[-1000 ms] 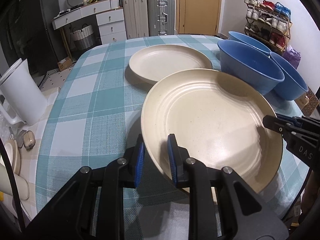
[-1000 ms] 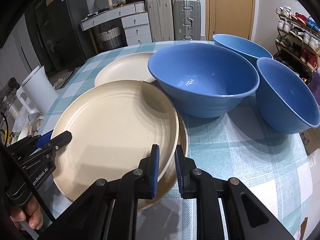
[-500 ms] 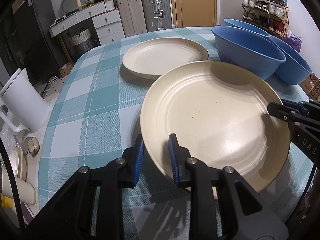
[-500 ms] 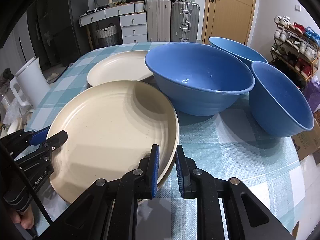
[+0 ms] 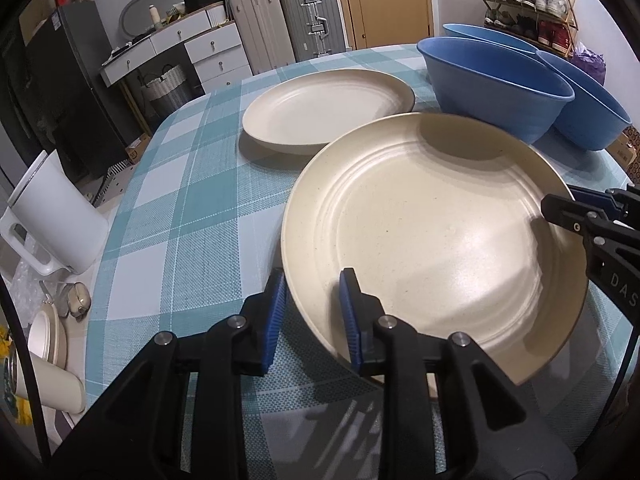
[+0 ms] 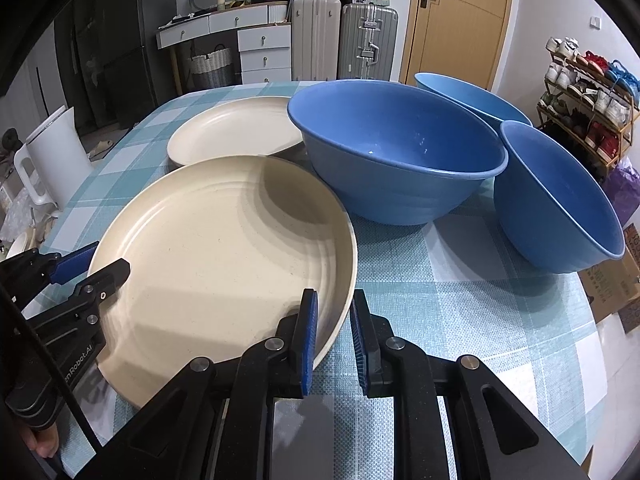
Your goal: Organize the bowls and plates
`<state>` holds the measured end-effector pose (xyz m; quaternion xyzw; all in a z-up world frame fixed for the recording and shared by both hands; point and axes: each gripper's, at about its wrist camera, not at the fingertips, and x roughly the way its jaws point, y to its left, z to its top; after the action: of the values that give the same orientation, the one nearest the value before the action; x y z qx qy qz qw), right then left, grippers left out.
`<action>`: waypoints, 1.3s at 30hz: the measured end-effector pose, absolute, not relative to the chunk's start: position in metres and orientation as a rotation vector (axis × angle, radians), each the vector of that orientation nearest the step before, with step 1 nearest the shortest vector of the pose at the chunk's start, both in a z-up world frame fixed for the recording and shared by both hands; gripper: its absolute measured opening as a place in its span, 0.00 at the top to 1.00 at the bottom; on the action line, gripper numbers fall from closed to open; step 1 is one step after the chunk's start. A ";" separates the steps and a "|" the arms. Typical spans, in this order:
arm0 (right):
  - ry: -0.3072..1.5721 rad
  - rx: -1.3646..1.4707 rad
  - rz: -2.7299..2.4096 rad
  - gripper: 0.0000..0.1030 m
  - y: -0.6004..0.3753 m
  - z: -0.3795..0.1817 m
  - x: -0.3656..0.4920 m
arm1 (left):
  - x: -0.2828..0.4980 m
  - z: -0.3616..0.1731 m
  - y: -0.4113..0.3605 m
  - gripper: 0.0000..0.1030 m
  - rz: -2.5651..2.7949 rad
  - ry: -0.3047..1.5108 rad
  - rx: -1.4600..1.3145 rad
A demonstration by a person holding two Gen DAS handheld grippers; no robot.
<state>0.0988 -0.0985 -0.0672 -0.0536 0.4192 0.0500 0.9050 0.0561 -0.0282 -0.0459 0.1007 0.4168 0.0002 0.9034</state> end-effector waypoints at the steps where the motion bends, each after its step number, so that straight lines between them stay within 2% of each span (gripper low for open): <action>1: 0.865 -0.110 0.103 0.83 -0.098 -0.067 0.099 | 0.056 -0.046 -0.028 0.77 -0.002 0.863 0.207; 12: 0.878 -0.033 0.146 0.80 -0.107 -0.061 0.101 | 0.058 -0.041 -0.017 0.76 -0.037 0.885 0.148; 15: 0.873 -0.022 0.168 0.71 -0.106 -0.057 0.101 | 0.057 -0.037 -0.012 0.67 -0.035 0.881 0.125; 17: 0.864 -0.024 0.166 0.66 -0.106 -0.054 0.101 | 0.056 -0.032 -0.008 0.56 -0.041 0.871 0.098; 18: 0.859 -0.021 0.169 0.62 -0.108 -0.052 0.100 | 0.055 -0.029 -0.007 0.53 -0.043 0.865 0.087; 21: 0.835 0.003 0.189 0.47 -0.112 -0.043 0.097 | 0.052 -0.021 -0.002 0.39 -0.060 0.853 0.046; 23: 0.821 0.013 0.194 0.35 -0.114 -0.037 0.095 | 0.051 -0.015 0.003 0.25 -0.073 0.840 0.013; 24: 0.817 0.024 0.191 0.27 -0.116 -0.032 0.093 | 0.050 -0.012 0.005 0.22 -0.073 0.837 0.002; 27: 0.789 0.045 0.214 0.22 -0.121 -0.016 0.087 | 0.044 0.002 0.008 0.18 -0.059 0.806 0.000; 28: 0.777 0.040 0.220 0.17 -0.123 -0.010 0.085 | 0.041 0.008 0.008 0.14 -0.056 0.792 -0.002; 30: 0.743 0.036 0.237 0.14 -0.127 0.004 0.081 | 0.033 0.022 0.011 0.00 -0.061 0.755 -0.017; 32: 0.717 0.039 0.263 0.09 -0.128 0.017 0.077 | 0.027 0.034 0.013 0.01 -0.070 0.724 -0.035; 33: 0.705 0.043 0.278 0.03 -0.130 0.024 0.075 | 0.025 0.038 0.013 0.01 -0.072 0.718 -0.041; 39: 0.633 0.052 0.369 0.01 -0.140 0.070 0.065 | 0.018 0.063 0.018 0.01 -0.085 0.707 -0.082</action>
<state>0.0645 -0.1405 0.0701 0.0254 0.3094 0.1806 0.9333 0.0184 0.0180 0.0633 -0.0400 0.3461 -0.0417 0.9364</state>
